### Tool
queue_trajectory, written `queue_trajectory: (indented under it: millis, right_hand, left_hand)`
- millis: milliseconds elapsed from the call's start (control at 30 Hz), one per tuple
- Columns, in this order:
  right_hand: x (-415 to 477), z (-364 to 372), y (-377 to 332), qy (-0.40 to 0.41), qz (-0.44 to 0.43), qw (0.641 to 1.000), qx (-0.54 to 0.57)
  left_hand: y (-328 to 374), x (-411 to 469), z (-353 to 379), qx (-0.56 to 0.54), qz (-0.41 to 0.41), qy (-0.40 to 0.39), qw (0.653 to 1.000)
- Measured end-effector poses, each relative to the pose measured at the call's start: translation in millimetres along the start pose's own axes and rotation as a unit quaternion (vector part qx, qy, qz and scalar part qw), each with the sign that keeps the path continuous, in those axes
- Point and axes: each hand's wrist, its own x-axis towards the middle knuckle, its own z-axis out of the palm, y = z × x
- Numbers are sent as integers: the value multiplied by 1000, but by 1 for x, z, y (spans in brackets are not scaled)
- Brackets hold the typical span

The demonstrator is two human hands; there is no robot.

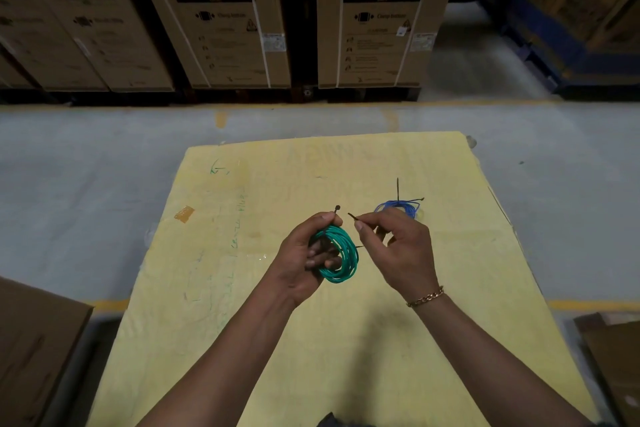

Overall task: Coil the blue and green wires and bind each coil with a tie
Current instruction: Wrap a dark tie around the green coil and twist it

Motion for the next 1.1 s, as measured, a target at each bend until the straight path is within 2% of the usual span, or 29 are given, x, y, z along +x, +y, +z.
queue_trajectory:
  millis: [33, 100, 167, 233, 567, 900, 1100]
  right_hand:
    - [0, 1, 0, -5, 9, 1000, 13]
    - [1, 1, -3, -32, 83, 992, 90]
    - [4, 0, -6, -56, 180, 966, 178]
    - [7, -1, -8, -61, 219, 951, 209]
    - [6, -3, -8, -96, 154, 968, 174]
    - [8, -3, -2, -84, 130, 975, 160]
    - [10, -5, 3, -82, 70, 988, 109]
  left_hand:
    - [0, 0, 2, -6, -3, -1, 1000]
    - [1, -2, 4, -8, -8, -4, 1000]
    - [2, -2, 6, -3, -9, -15, 1000]
    - [2, -4, 8, 11, -9, -23, 1000]
    - [3, -8, 10, 42, 7, -31, 999]
    - [1, -6, 9, 69, 14, -28, 997]
    - [-2, -5, 10, 88, -7, -10, 996]
